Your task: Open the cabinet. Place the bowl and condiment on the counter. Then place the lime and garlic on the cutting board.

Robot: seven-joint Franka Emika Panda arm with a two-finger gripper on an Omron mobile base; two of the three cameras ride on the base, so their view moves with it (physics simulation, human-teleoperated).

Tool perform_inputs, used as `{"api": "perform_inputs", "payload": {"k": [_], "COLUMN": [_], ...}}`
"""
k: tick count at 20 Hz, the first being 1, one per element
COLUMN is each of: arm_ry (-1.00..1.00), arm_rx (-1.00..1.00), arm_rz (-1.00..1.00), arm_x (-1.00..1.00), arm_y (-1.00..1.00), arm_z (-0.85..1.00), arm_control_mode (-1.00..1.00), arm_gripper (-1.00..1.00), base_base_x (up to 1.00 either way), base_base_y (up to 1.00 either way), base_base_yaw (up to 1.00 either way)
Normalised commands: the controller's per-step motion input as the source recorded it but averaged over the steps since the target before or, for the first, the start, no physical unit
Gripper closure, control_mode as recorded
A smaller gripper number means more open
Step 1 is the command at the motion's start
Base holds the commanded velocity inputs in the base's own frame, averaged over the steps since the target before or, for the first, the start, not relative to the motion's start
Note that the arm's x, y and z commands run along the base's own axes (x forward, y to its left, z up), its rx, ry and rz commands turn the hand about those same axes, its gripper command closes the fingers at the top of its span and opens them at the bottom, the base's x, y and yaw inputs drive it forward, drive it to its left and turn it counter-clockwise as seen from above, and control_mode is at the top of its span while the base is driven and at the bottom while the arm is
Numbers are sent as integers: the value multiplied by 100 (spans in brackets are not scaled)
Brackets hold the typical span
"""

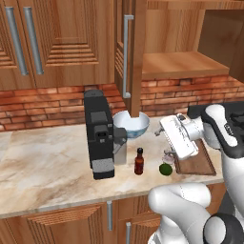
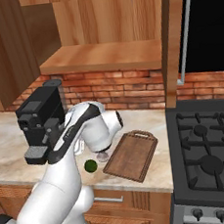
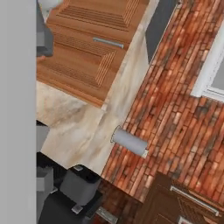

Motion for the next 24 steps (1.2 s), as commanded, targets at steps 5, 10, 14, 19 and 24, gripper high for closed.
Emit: {"api": "perform_inputs", "payload": {"k": [5, 10, 14, 19, 24], "arm_ry": [-23, -18, -17, -16, -16], "arm_rx": [-18, -15, -15, -15, -17], "arm_rz": [6, 8, 10, 10, 10], "arm_x": [0, 0, 0, 0, 0], "arm_y": [0, -7, -11, -12, -13], "arm_z": [3, 12, 12, 11, 10], "arm_control_mode": [-100, -100, -100, -100, -100], "arm_gripper": [-100, -100, -100, -100, -100], "base_base_x": [0, 0, 0, 0, 0], "base_base_y": [0, 0, 0, 0, 0], "base_base_yaw": [0, 0, 0, 0, 0]}}
